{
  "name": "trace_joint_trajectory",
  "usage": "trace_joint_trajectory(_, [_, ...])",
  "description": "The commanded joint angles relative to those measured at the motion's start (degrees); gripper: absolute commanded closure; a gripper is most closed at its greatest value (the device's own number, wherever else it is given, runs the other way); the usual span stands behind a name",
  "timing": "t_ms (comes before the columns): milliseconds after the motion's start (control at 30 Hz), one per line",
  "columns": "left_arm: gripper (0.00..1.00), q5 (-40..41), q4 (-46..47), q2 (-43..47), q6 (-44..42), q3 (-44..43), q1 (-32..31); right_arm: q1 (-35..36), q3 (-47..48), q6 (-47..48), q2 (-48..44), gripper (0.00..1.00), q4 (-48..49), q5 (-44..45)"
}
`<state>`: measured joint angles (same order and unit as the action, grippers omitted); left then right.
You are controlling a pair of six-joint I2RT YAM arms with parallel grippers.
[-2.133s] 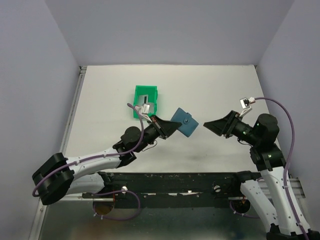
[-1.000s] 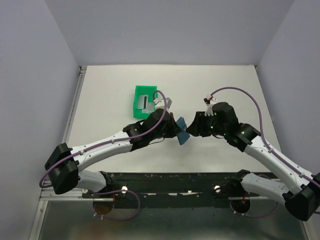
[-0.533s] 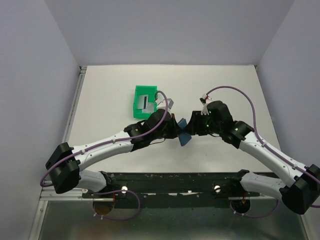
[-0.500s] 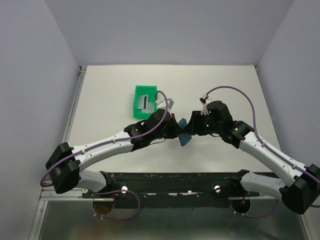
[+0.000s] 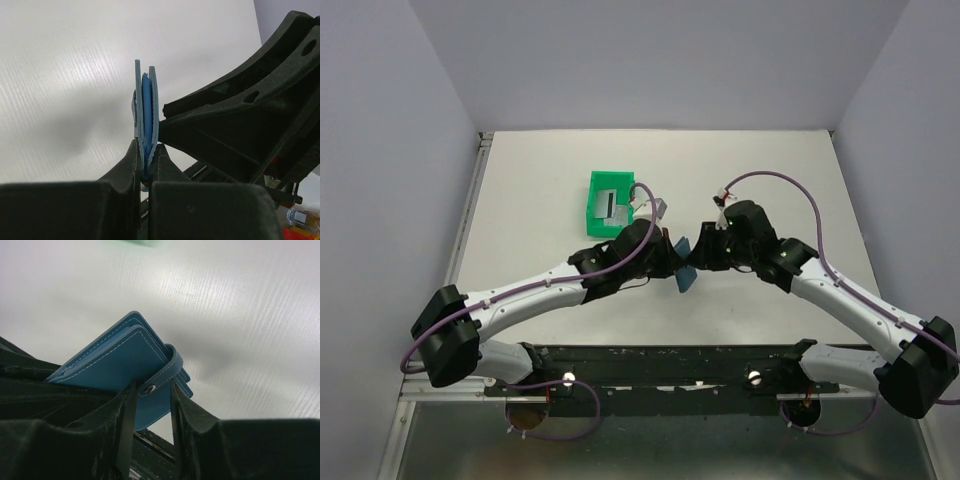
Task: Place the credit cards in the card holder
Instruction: Open the card holder.
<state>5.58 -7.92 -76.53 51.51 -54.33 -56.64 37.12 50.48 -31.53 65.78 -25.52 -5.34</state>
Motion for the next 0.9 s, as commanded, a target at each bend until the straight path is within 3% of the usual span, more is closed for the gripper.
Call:
trace_joint_trajectory(0, [1.0,2.06,1.25,4.02,-1.05,-0.34,-0.4,0.14,1.72,0.68,1.54,0.62,-7.25,11.03])
trace_joint_trajectory(267, [1.0,2.68,0.54,4.81,-1.41,-0.08,-0.4,0.14,4.81,0.15,2.61,0.63,-15.79,22.39])
trace_joint_trajectory(400, [1.0,3.03,-0.33,4.02,-1.32,-0.34,-0.4,0.23,0.34,2.17,-7.74,0.62,-6.85,15.91])
trace_joint_trajectory(533, [1.0,3.38,-1.92,3.14,-1.58,-1.22,-0.4,0.14,-2.66,1.91,-15.75,0.52,-0.76,11.77])
trace_joint_trajectory(667, [1.0,3.29,-2.1,3.06,-1.85,-1.49,-0.4,0.14,-2.67,3.22,-16.39,0.38,0.38,6.42])
trace_joint_trajectory(867, [1.0,1.54,-1.92,2.62,-2.2,-2.1,-0.4,0.14,-2.58,3.84,-12.0,0.34,2.76,-0.72])
